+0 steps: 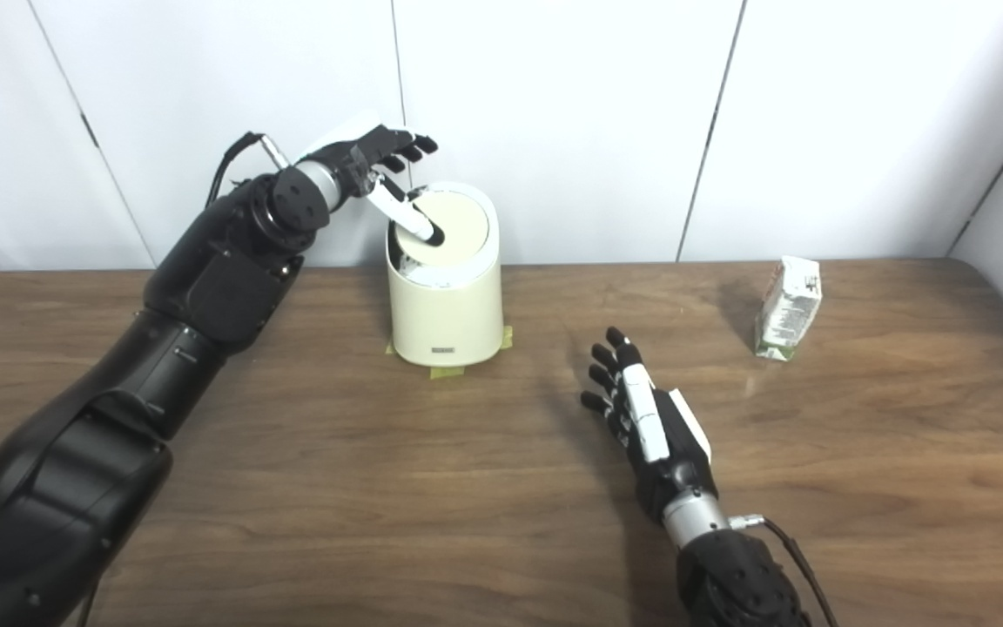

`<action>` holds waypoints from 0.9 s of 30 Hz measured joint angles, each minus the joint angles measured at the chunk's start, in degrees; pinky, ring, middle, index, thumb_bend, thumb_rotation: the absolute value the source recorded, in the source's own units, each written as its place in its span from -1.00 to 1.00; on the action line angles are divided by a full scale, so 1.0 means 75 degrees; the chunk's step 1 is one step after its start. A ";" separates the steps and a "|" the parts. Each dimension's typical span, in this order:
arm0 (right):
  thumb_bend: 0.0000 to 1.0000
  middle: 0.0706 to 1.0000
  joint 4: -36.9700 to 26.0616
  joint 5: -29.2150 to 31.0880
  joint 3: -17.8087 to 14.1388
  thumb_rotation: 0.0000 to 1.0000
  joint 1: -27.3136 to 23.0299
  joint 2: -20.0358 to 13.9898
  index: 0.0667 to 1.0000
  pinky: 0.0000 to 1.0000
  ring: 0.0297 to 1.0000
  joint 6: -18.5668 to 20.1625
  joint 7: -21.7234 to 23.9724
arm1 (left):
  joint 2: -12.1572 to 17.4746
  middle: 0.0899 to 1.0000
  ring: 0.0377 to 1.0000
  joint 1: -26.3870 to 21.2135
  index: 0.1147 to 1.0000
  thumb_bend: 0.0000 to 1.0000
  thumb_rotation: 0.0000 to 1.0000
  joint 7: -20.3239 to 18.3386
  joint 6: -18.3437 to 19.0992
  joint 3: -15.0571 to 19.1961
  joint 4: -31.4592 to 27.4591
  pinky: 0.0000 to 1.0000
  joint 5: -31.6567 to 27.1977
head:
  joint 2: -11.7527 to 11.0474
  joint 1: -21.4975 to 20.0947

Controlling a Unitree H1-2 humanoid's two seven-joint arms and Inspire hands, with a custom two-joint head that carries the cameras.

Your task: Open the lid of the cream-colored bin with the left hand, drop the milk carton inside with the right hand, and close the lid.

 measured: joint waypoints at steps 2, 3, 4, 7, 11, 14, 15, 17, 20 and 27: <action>0.19 0.91 0.0000 -0.0016 0.0007 1.00 -0.0001 0.0002 0.98 0.73 0.90 -0.0001 -0.0002 | 0.0006 0.83 0.76 0.0000 0.75 0.75 -1.00 -0.0003 0.0000 -0.0064 -0.0044 0.42 0.0077 | 0.0000 0.0012; 0.20 0.91 0.0000 -0.0021 0.0007 1.00 -0.0003 0.0001 0.98 0.74 0.90 -0.0002 -0.0002 | 0.0019 0.84 0.78 0.0001 0.76 0.74 -1.00 -0.0009 0.0000 -0.0119 -0.0086 0.50 0.0118 | 0.0000 0.0012; 0.21 0.91 0.0000 -0.0022 0.0007 1.00 -0.0006 0.0001 0.98 0.74 0.90 -0.0002 -0.0002 | 0.0036 0.85 0.80 0.0000 0.77 0.74 -0.99 -0.0022 -0.0010 -0.0181 -0.0124 0.56 0.0157 | -0.0012 0.0012; 0.22 0.92 0.0000 -0.0016 0.0005 1.00 -0.0007 0.0002 0.99 0.74 0.90 -0.0003 0.0000 | 0.0090 0.85 0.81 0.0000 0.78 0.73 -0.99 -0.0026 -0.0060 -0.0333 -0.0166 0.63 0.0287 | -0.0023 0.0012; 0.21 0.92 0.0000 -0.0010 0.0006 1.00 -0.0007 0.0006 1.00 0.72 0.90 -0.0002 -0.0003 | 0.0163 0.87 0.81 0.0000 0.80 0.72 -0.99 -0.0024 -0.0247 -0.0468 -0.0179 0.66 0.0382 | -0.0012 0.0000; 0.23 0.91 -0.0001 -0.0012 0.0006 1.00 -0.0007 0.0025 0.99 0.72 0.90 -0.0002 -0.0015 | 0.0251 0.86 0.81 -0.0001 0.80 0.74 -0.98 -0.0008 -0.0398 -0.0732 -0.0202 0.66 0.0629 | 0.0012 -0.0012; 0.23 0.91 -0.0003 -0.0014 0.0007 1.00 -0.0007 0.0033 0.99 0.72 0.90 -0.0002 -0.0018 | 0.0284 0.85 0.80 -0.0002 0.80 0.76 -0.97 0.0003 -0.0501 -0.0833 -0.0202 0.65 0.0759 | 0.0012 -0.0012; 0.24 0.91 -0.0020 -0.0025 0.0022 1.00 -0.0007 0.0034 0.99 0.73 0.90 -0.0002 -0.0018 | 0.0378 0.82 0.80 -0.0047 0.81 0.81 -0.97 0.0067 -0.0707 -0.1127 -0.0203 0.68 0.1095 | 0.0035 -0.0012; 0.22 0.91 -0.0044 -0.0031 0.0037 1.00 -0.0007 0.0038 0.99 0.73 0.90 -0.0001 -0.0017 | 0.0464 0.81 0.83 -0.0113 0.81 0.89 -0.99 0.0115 -0.0924 -0.1470 -0.0224 0.75 0.1565 | 0.0035 -0.0012; 0.23 0.90 -0.0122 -0.0030 0.0034 1.00 -0.0007 0.0047 0.98 0.74 0.89 0.0000 -0.0025 | 0.0446 0.80 0.81 -0.0109 0.80 0.87 -0.99 0.0070 -0.1142 -0.1537 -0.0516 0.74 0.1871 | 0.0117 -0.0024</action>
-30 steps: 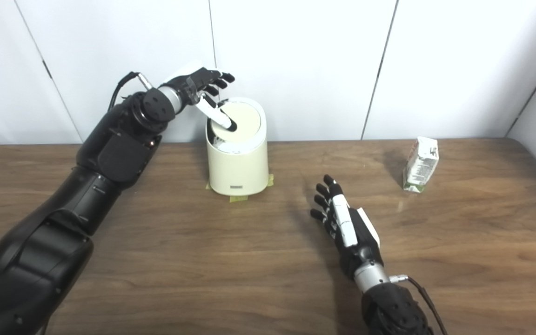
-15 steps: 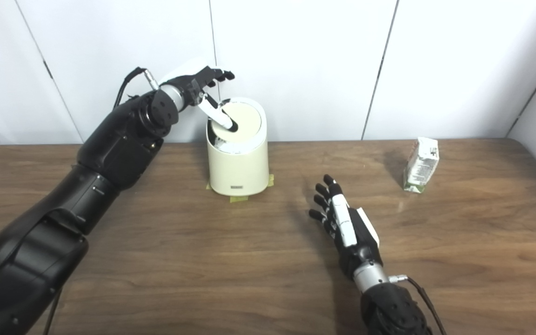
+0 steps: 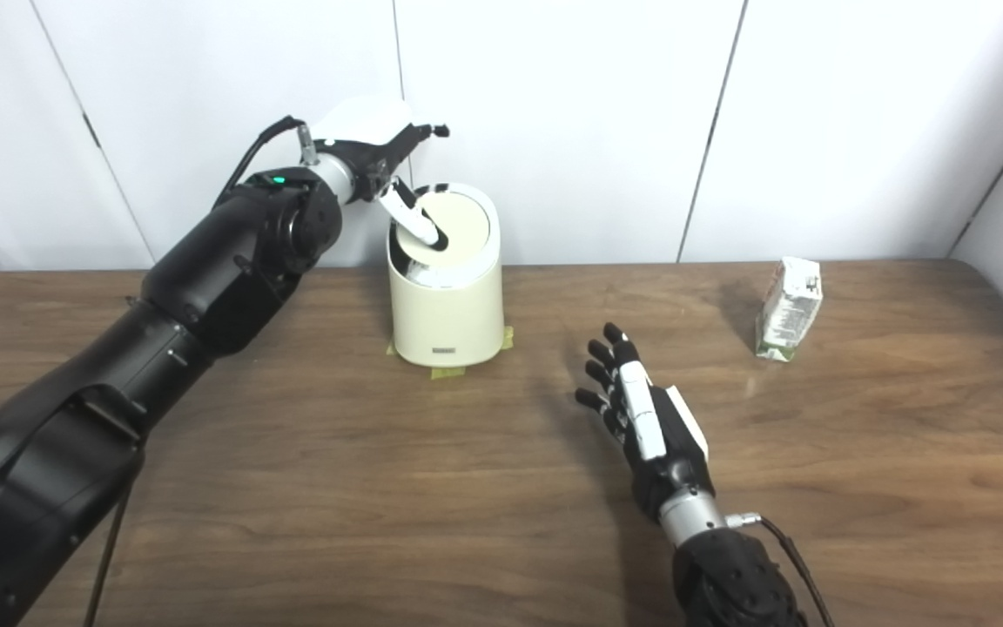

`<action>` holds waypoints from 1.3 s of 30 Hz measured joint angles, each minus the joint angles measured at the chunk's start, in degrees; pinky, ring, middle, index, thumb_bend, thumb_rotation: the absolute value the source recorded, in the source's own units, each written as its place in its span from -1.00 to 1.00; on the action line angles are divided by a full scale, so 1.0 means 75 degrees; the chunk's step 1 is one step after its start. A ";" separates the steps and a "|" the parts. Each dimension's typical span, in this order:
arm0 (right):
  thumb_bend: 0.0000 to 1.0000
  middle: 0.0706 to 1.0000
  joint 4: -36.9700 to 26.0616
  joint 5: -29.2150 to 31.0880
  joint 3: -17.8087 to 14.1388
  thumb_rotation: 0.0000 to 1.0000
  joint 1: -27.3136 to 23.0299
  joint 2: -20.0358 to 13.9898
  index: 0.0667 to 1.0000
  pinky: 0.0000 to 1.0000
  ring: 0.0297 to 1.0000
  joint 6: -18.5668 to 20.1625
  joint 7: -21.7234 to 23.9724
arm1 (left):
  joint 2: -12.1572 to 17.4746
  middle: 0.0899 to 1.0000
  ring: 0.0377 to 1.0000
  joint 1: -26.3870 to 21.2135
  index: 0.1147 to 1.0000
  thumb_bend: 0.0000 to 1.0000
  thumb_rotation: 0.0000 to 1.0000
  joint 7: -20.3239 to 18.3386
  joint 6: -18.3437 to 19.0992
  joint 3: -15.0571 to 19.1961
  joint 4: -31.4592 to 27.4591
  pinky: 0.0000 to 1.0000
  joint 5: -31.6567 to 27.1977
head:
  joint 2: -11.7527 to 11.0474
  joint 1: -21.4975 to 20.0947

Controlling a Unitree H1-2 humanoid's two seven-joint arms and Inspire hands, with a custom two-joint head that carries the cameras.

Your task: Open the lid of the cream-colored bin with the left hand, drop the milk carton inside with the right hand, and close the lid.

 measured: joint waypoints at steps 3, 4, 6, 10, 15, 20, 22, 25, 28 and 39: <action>0.24 0.90 0.0000 0.0000 -0.0008 1.00 0.0000 0.0001 0.98 0.74 0.89 0.0000 -0.0006 | -0.0132 0.81 0.78 0.0198 0.76 0.82 -1.00 -0.0263 0.0344 0.0716 -0.0169 0.65 -0.0576 | -0.0011 0.0012; 0.25 0.91 0.0000 0.0000 -0.0015 1.00 0.0000 0.0001 0.98 0.73 0.89 0.0000 -0.0013 | -0.0229 0.80 0.75 0.0265 0.76 0.80 -1.00 -0.0390 0.0567 0.1092 -0.0184 0.63 -0.0843 | -0.0012 0.0012; 0.25 0.91 0.0000 0.0001 -0.0016 1.00 -0.0001 0.0007 0.99 0.71 0.89 0.0004 -0.0018 | -0.0475 0.76 0.69 0.0417 0.75 0.77 -1.00 -0.0581 0.1164 0.1997 -0.0216 0.54 -0.1650 | -0.0012 0.0012; 0.25 0.90 0.0000 0.0002 -0.0015 1.00 -0.0003 0.0031 0.98 0.69 0.88 0.0031 -0.0036 | -0.0661 0.70 0.69 0.0768 0.71 0.62 -0.91 -0.0603 0.1785 0.3231 -0.0557 0.58 -0.2774 | -0.0012 -0.0012; 0.25 0.90 -0.0001 0.0002 -0.0021 1.00 -0.0005 0.0028 0.97 0.68 0.88 0.0033 -0.0048 | -0.1098 0.72 0.67 0.1248 0.72 0.11 -0.67 -0.0075 0.1872 0.4938 -0.1196 0.60 -0.3723 | 0.0012 0.0012; 0.25 0.90 -0.0003 0.0036 -0.0063 1.00 -0.0003 0.0004 0.96 0.69 0.88 0.0033 -0.0042 | -0.1356 0.74 0.71 0.2062 0.72 -0.17 -0.14 0.0249 0.1900 0.5403 -0.1950 0.59 -0.4043 | 0.0024 0.0000; 0.26 0.90 -0.0007 0.0064 -0.0074 1.00 0.0000 -0.0008 0.95 0.70 0.88 0.0033 -0.0017 | -0.1388 0.77 0.74 0.2452 0.77 -0.26 0.06 0.0265 0.1901 0.5434 -0.2289 0.61 -0.4121 | 0.0035 0.0024; 0.27 0.89 -0.0012 0.0086 -0.0112 1.00 0.0001 -0.0051 0.93 0.72 0.87 0.0033 0.0001 | -0.1482 0.80 0.80 0.2976 0.84 -0.33 0.34 0.0266 0.1902 0.5636 -0.2812 0.76 -0.4378 | 0.0024 0.0035; 0.25 0.89 -0.0033 0.0068 -0.0136 0.99 0.0001 -0.0065 0.93 0.71 0.86 0.0031 -0.0008 | -0.1498 0.81 0.83 0.3434 0.86 -0.27 0.59 0.0248 0.1903 0.5722 -0.3371 0.82 -0.4693 | 0.0024 0.0035; 0.42 0.91 -0.0076 0.0098 -0.0322 0.69 -0.0001 -0.0153 0.92 0.69 0.85 -0.0251 -0.0011 | -0.1541 0.88 0.85 0.5237 0.85 -0.05 1.00 0.0683 0.1864 0.5479 -0.5079 0.77 -0.5090 | 0.0035 0.0000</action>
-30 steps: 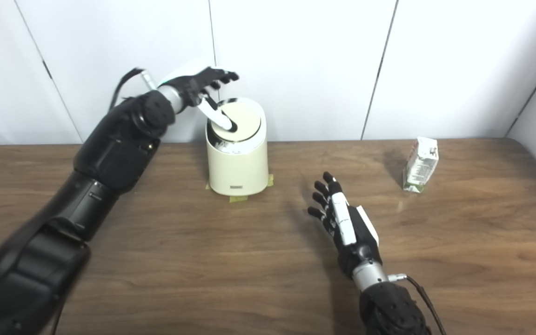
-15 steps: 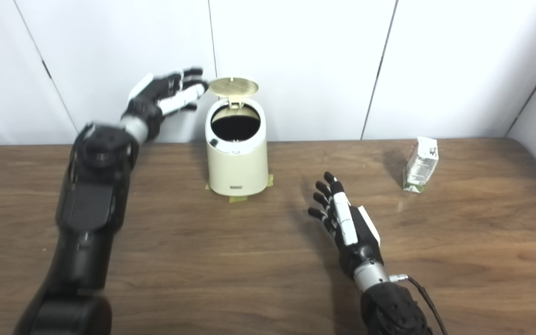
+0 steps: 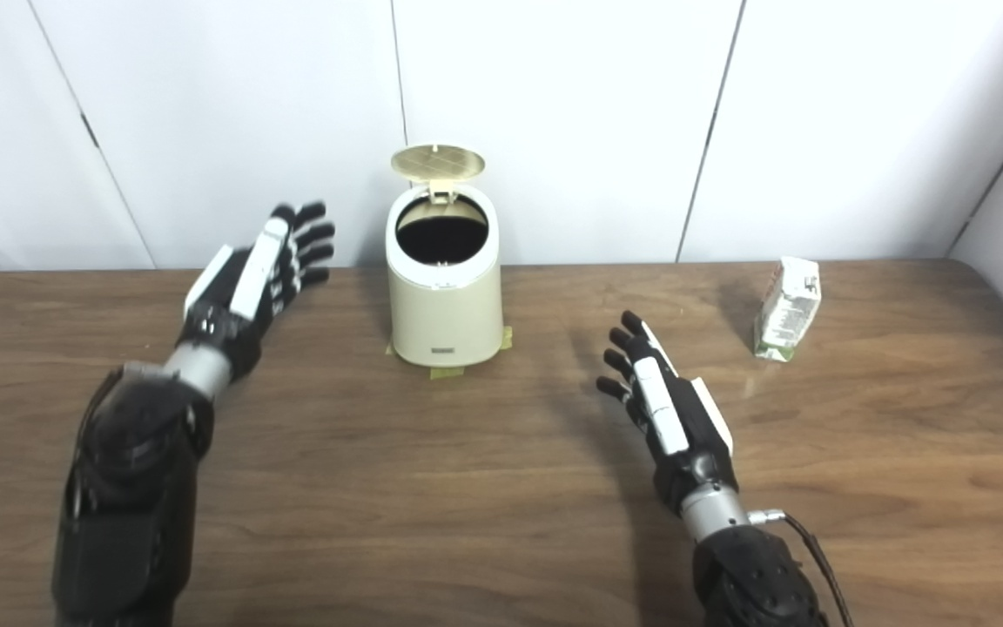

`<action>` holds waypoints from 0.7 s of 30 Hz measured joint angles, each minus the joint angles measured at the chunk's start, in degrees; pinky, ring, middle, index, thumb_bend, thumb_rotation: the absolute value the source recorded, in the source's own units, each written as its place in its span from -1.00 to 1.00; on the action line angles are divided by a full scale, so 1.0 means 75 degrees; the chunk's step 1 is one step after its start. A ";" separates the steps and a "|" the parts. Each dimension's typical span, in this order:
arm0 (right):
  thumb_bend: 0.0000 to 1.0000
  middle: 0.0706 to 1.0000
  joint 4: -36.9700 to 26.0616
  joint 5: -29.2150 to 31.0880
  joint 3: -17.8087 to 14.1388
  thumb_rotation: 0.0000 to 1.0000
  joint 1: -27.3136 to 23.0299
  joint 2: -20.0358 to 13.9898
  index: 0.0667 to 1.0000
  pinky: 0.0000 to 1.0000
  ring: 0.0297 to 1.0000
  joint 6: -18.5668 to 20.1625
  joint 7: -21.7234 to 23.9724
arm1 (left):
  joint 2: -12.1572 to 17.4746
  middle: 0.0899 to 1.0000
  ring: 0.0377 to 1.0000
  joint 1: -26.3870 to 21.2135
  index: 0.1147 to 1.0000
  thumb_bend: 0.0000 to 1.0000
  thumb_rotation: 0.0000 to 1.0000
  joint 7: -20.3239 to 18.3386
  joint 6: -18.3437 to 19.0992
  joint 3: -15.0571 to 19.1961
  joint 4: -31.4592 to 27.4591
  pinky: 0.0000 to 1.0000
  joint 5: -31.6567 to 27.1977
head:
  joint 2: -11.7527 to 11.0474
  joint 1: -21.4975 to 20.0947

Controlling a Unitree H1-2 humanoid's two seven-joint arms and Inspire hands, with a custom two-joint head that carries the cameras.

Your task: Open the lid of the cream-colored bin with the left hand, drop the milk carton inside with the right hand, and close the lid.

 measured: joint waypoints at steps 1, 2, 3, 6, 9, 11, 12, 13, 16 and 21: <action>0.45 0.91 -0.0006 0.0044 -0.0021 0.66 -0.0001 0.0012 0.92 0.69 0.85 0.0000 0.0000 | -0.0015 0.89 0.86 0.0140 0.85 -0.04 1.00 0.0179 -0.0083 -0.0076 -0.0030 0.77 0.0047 | 0.0000 -0.0012; 0.48 0.91 -0.0020 0.0057 -0.0042 0.64 -0.0002 0.0022 0.92 0.70 0.85 0.0000 -0.0002 | -0.0052 0.90 0.86 0.0305 0.85 -0.04 1.00 0.0323 -0.0172 -0.0131 -0.0108 0.78 0.0106 | 0.0000 -0.0023; 0.49 0.90 -0.0032 0.0053 -0.0056 0.59 -0.0001 0.0020 0.93 0.71 0.85 -0.0002 -0.0007 | -0.0098 0.90 0.86 0.0440 0.85 -0.07 1.00 0.0464 -0.0233 -0.0181 -0.0179 0.78 0.0167 | -0.0011 -0.0047; 0.39 0.90 -0.0065 -0.0107 -0.0085 0.39 -0.0007 -0.0029 0.94 0.72 0.84 -0.0022 -0.0100 | -0.0273 0.90 0.87 0.0811 0.88 -0.15 1.00 0.0832 -0.0615 -0.0281 -0.0256 0.78 0.0260 | 0.0000 -0.0315; 0.32 0.86 -0.0080 -0.0389 -0.0169 0.19 -0.0012 -0.0119 0.93 0.61 0.76 -0.0044 -0.0252 | -0.0334 0.93 0.88 0.1044 0.92 -0.18 1.00 0.0945 -0.0730 -0.0299 -0.0396 0.83 0.0171 | 0.0023 -0.0666; 0.33 0.82 -0.0069 -0.0927 -0.0130 0.11 -0.0010 -0.0357 0.92 0.53 0.69 -0.0137 -0.0370 | -0.0309 0.94 0.88 0.1111 0.94 -0.20 1.00 0.0962 -0.0735 -0.0291 -0.0517 0.84 0.0030 | 0.0024 -0.0843; 0.36 0.79 -0.0038 -0.1261 -0.0114 0.03 -0.0009 -0.0549 0.90 0.53 0.69 -0.0262 -0.0448 | -0.0275 0.93 0.89 0.1118 0.94 -0.22 1.00 0.0961 -0.0735 -0.0281 -0.0534 0.87 -0.0075 | 0.0000 -0.1018; 0.41 0.76 0.0037 -0.1559 -0.0105 -0.05 -0.0009 -0.0767 0.87 0.53 0.68 -0.0439 -0.0551 | -0.0251 0.92 0.89 0.1124 0.94 -0.23 1.00 0.0962 -0.0735 -0.0268 -0.0534 0.88 -0.0148 | -0.0011 -0.1159; 0.48 0.74 0.0307 -0.2152 -0.0209 -0.22 0.0042 -0.1293 0.83 0.54 0.69 -0.0732 -0.0786 | -0.0235 0.92 0.91 0.1187 0.94 -0.22 1.00 0.0982 -0.0737 -0.0220 -0.0528 0.90 -0.0372 | -0.0012 -0.1348; 0.36 0.74 0.0335 -0.2492 -0.0422 -0.44 0.0287 -0.1521 0.80 0.47 0.64 -0.0848 -0.0979 | -0.0215 0.95 0.94 0.1220 0.94 -0.16 1.00 0.0950 -0.0914 -0.0206 -0.0305 0.96 -0.0764 | -0.0012 -0.1746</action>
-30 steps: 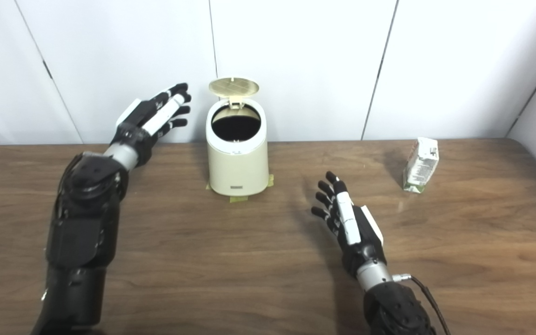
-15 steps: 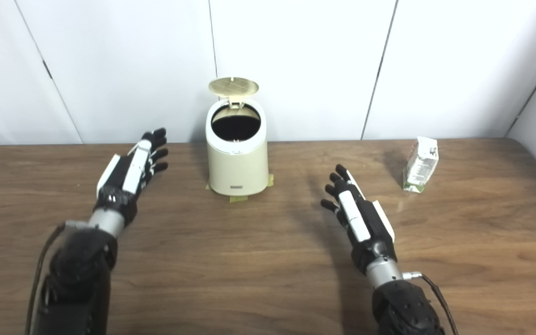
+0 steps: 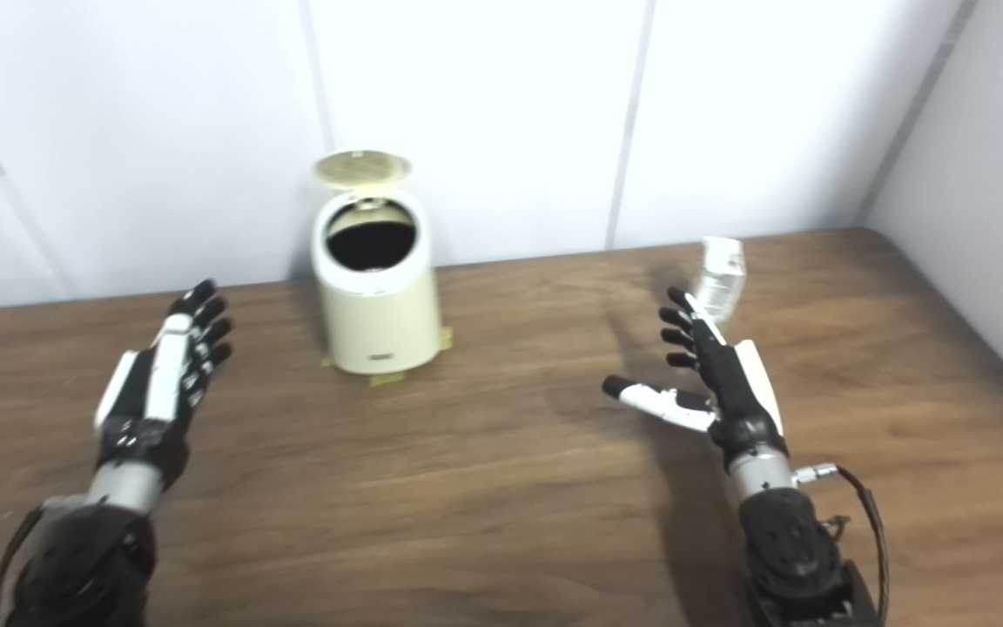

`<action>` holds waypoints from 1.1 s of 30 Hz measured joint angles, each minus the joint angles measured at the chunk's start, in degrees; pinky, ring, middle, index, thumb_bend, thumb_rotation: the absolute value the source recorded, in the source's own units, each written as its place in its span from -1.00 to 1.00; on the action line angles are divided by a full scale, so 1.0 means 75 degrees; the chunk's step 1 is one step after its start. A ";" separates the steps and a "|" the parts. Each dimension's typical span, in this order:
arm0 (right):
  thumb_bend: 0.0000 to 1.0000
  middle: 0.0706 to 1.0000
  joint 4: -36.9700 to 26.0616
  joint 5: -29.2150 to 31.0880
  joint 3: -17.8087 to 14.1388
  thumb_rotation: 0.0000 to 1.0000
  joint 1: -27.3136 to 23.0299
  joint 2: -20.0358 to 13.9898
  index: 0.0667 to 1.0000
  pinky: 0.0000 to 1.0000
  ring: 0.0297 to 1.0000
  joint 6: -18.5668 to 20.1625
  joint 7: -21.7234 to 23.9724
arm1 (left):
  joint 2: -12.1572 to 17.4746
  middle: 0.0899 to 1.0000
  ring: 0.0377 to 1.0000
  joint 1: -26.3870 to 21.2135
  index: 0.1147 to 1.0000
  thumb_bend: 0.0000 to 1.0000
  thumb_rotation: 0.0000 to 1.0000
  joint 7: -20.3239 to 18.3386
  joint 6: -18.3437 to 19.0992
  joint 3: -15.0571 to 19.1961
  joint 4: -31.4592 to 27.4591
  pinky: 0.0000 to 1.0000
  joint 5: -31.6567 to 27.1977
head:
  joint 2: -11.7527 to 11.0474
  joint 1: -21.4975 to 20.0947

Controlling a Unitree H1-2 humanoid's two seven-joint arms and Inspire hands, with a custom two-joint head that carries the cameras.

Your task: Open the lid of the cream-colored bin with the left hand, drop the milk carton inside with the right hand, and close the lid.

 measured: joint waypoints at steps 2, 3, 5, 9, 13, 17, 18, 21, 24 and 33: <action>0.43 0.71 -0.0205 -0.0031 -0.0114 -0.38 0.0103 0.0004 0.78 0.47 0.62 0.0033 -0.0006 | 0.0046 0.93 0.93 0.0000 0.92 -0.16 1.00 -0.0006 -0.0043 0.0005 0.0050 0.95 -0.0113 | 0.0023 -0.0199; 0.46 0.70 -0.0331 -0.0051 -0.0209 -0.39 0.0123 -0.0002 0.77 0.47 0.61 0.0082 -0.0013 | 0.0076 0.92 0.92 0.0001 0.91 -0.18 1.00 0.0002 -0.0042 0.0009 0.0049 0.93 -0.0152 | 0.0012 -0.0246; 0.48 0.71 -0.0567 -0.0102 -0.0452 -0.44 0.0096 -0.0027 0.77 0.48 0.62 0.0391 -0.0031 | 0.0115 0.91 0.91 -0.0001 0.89 -0.20 1.00 0.0048 -0.0036 0.0010 0.0034 0.90 -0.0167 | 0.0023 -0.0293; 0.52 0.72 -0.0639 -0.0141 -0.0867 -0.55 0.0017 -0.0309 0.77 0.44 0.63 0.0580 -0.0038 | 0.0114 0.90 0.89 0.0011 0.89 -0.21 1.00 0.0123 0.0033 -0.0012 -0.0009 0.89 -0.0168 | 0.0035 -0.0293; 0.59 0.74 -0.0439 -0.0353 -0.1068 -0.54 -0.0175 -0.0756 0.76 0.39 0.60 0.0572 -0.0092 | 0.0054 0.89 0.89 0.0011 0.90 -0.27 1.00 0.0154 0.0067 -0.0072 -0.0077 0.88 -0.0191 | 0.0035 -0.0305; 0.60 0.70 -0.0388 -0.0602 -0.1170 -0.69 -0.0487 -0.1054 0.78 0.36 0.59 0.0686 -0.0142 | -0.0097 0.88 0.86 0.0014 0.88 -0.29 1.00 0.0219 0.0110 -0.0021 -0.0079 0.85 -0.0291 | 0.0059 -0.0375; 0.61 0.69 -0.0391 -0.0710 -0.1154 -0.74 -0.0592 -0.1115 0.78 0.39 0.60 0.0804 -0.0137 | -0.0119 0.88 0.86 0.0013 0.88 -0.29 1.00 0.0228 0.0119 -0.0015 -0.0081 0.86 -0.0314 | 0.0047 -0.0410; 0.64 0.72 -0.0321 -0.0954 -0.1069 -0.83 -0.1033 -0.1334 0.78 0.43 0.67 0.1064 -0.0107 | -0.0157 0.89 0.87 0.0016 0.90 -0.29 1.00 0.0256 0.0158 0.0043 -0.0085 0.88 -0.0475 | 0.0070 -0.0422; 0.69 0.74 0.0146 -0.1047 -0.1024 -0.83 -0.1598 -0.1609 0.78 0.21 0.64 0.1241 -0.0037 | -0.0199 0.91 0.88 0.0015 0.92 -0.26 1.00 0.0309 0.0258 0.0149 -0.0113 0.85 -0.0676 | 0.0070 -0.0434; 0.75 0.73 0.2108 -0.1068 -0.0282 -0.85 -0.2836 -0.2045 0.69 0.55 0.71 0.1318 0.0399 | -0.0115 0.92 0.90 0.0049 0.94 -0.27 1.00 0.0346 0.0540 0.0272 -0.0147 0.89 -0.1106 | 0.0058 -0.0399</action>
